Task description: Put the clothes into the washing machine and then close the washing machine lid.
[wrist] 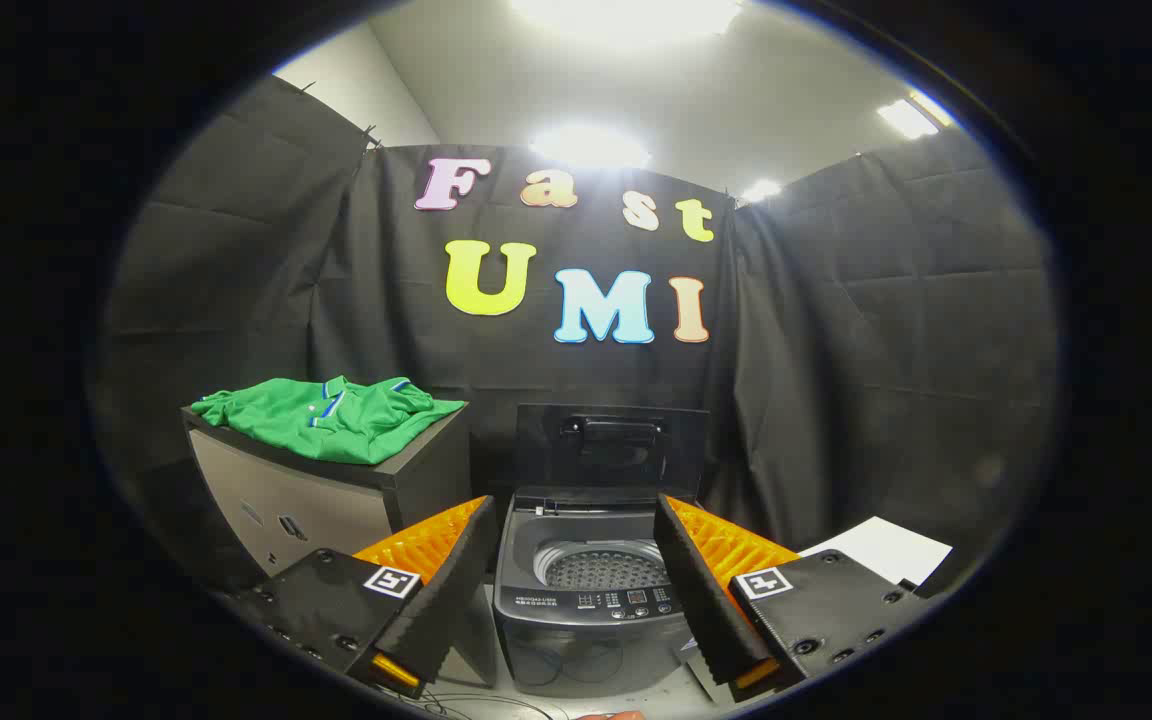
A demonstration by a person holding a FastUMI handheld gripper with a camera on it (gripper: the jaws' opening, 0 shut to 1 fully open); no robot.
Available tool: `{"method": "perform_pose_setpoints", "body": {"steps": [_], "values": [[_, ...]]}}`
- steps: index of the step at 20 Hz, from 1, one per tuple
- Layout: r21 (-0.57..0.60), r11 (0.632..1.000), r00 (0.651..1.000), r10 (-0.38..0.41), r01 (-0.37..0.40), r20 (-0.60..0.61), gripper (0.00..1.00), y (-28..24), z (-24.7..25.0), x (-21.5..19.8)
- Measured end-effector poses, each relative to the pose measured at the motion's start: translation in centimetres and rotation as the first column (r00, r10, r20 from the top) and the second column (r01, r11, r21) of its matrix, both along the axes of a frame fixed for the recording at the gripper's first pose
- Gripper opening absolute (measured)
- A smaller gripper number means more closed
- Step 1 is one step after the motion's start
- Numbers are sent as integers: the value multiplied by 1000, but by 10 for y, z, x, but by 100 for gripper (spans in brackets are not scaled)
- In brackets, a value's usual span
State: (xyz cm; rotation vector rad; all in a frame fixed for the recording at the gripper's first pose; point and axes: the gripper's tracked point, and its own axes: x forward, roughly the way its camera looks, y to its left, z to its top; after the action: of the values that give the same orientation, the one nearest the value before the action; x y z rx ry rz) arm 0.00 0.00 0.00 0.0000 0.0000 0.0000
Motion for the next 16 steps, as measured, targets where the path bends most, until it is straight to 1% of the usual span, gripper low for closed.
{"method": "perform_pose_setpoints", "body": {"steps": [16], "values": [[-23,1000,1000,15,-15,1,98,6,5,2]]}}
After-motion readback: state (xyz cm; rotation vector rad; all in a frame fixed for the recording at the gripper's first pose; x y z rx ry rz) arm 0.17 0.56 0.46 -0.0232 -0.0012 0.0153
